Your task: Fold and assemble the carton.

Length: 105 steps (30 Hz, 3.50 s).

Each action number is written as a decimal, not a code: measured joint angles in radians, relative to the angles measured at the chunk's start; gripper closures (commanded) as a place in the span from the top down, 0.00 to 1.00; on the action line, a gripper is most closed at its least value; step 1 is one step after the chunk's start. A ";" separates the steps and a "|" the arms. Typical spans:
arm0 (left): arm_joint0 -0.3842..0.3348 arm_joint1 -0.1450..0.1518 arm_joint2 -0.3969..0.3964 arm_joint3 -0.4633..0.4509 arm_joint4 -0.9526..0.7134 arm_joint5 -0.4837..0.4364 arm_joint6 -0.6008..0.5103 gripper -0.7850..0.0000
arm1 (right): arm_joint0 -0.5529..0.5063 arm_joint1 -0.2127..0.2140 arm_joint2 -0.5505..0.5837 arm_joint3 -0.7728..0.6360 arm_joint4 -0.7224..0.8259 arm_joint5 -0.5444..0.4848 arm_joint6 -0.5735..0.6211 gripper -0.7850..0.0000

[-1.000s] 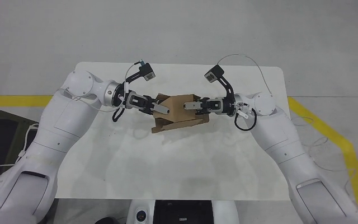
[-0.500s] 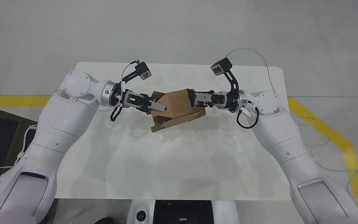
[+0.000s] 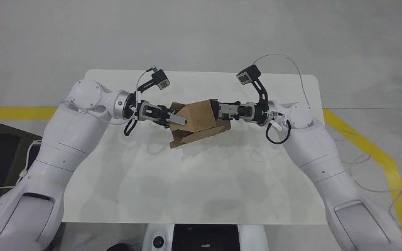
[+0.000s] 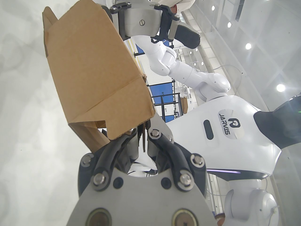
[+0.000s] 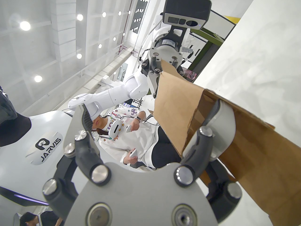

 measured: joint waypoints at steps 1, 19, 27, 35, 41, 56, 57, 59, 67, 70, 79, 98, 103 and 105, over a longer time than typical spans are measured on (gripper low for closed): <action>0.005 0.000 -0.001 -0.005 0.004 0.002 0.009 0.00 | 0.000 0.000 0.000 0.000 0.000 0.000 0.000 1.00; 0.054 0.018 -0.076 -0.035 0.022 0.024 0.002 0.00 | -0.010 0.000 0.001 -0.013 -0.006 0.008 -0.016 1.00; 0.053 0.010 -0.070 -0.030 0.014 0.019 -0.006 0.00 | -0.047 -0.005 0.002 -0.035 0.054 0.037 0.011 1.00; 0.044 0.001 -0.062 -0.024 0.001 0.020 -0.013 0.00 | -0.043 -0.018 -0.019 -0.034 0.080 0.045 0.043 1.00; 0.044 -0.004 -0.051 -0.027 0.000 0.022 -0.016 0.00 | -0.036 -0.027 -0.023 -0.028 0.098 0.032 0.031 1.00; 0.047 0.002 -0.032 -0.045 0.008 0.033 -0.016 0.00 | -0.006 -0.029 -0.030 -0.015 0.056 0.084 0.083 0.44; 0.047 0.002 -0.031 -0.046 0.007 0.033 -0.016 0.00 | -0.001 -0.028 -0.032 -0.010 0.046 0.088 0.087 0.44; 0.045 0.004 -0.028 -0.046 0.007 0.034 -0.016 0.00 | 0.006 -0.027 -0.036 -0.004 0.032 0.097 0.096 0.39; 0.043 0.011 -0.016 -0.051 -0.001 0.037 -0.016 0.00 | 0.028 -0.023 -0.044 0.013 0.015 0.110 0.109 0.11; 0.043 0.015 -0.013 -0.051 -0.005 0.037 -0.016 0.00 | 0.031 -0.023 -0.048 0.017 0.014 0.111 0.111 0.00; 0.042 0.025 -0.005 -0.052 -0.018 0.040 -0.016 0.29 | 0.035 -0.024 -0.067 0.023 0.027 0.117 0.116 0.00; 0.073 0.021 -0.060 -0.088 -0.193 0.098 -0.005 1.00 | 0.030 -0.024 -0.079 0.053 -0.056 0.048 0.047 0.00; 0.092 0.023 -0.086 -0.124 -0.210 0.114 0.009 1.00 | 0.025 -0.027 -0.078 0.048 -0.087 0.050 0.015 0.00; 0.099 0.023 -0.094 -0.142 -0.214 0.121 0.013 1.00 | 0.021 -0.028 -0.077 0.037 -0.096 0.055 -0.004 0.00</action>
